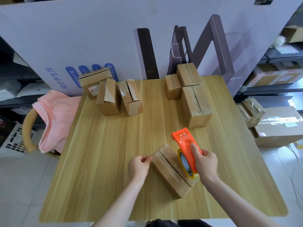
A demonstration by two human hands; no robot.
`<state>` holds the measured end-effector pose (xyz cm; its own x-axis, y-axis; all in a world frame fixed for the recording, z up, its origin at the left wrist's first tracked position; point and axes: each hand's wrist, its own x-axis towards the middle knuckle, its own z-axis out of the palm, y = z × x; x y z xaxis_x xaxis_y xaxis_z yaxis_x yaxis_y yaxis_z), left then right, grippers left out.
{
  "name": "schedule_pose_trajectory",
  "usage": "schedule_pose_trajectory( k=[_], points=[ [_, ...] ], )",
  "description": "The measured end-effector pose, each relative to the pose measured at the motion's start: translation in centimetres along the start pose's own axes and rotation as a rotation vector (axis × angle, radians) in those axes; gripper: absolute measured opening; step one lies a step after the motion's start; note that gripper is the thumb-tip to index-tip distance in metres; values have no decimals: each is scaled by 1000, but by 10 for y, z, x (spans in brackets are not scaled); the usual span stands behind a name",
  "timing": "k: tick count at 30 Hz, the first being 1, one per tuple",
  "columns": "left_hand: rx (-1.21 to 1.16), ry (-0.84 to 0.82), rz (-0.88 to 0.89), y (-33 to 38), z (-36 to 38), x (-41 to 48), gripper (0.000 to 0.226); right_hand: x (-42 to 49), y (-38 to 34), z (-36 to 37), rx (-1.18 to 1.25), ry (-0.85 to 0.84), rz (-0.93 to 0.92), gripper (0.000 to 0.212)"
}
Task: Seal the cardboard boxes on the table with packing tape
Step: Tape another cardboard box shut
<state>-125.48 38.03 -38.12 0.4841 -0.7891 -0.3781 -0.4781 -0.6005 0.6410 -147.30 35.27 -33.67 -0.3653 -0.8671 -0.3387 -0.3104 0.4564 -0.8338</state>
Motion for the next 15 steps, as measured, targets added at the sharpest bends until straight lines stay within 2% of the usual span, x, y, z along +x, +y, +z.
schedule_pose_trajectory(
  k=[4,8,12,15],
  points=[
    [-3,-24,110,14,15,-6,31,-2,-2,1,6,9,-15,64],
    [8,-90,131,18,15,-1,36,0,-6,0,0,34,-2,62],
    [-44,47,67,-3,18,-24,36,-7,-9,12,-38,-12,-79,62],
    [-73,82,24,-14,23,-40,41,-7,-13,17,-7,-69,-101,56]
  ],
)
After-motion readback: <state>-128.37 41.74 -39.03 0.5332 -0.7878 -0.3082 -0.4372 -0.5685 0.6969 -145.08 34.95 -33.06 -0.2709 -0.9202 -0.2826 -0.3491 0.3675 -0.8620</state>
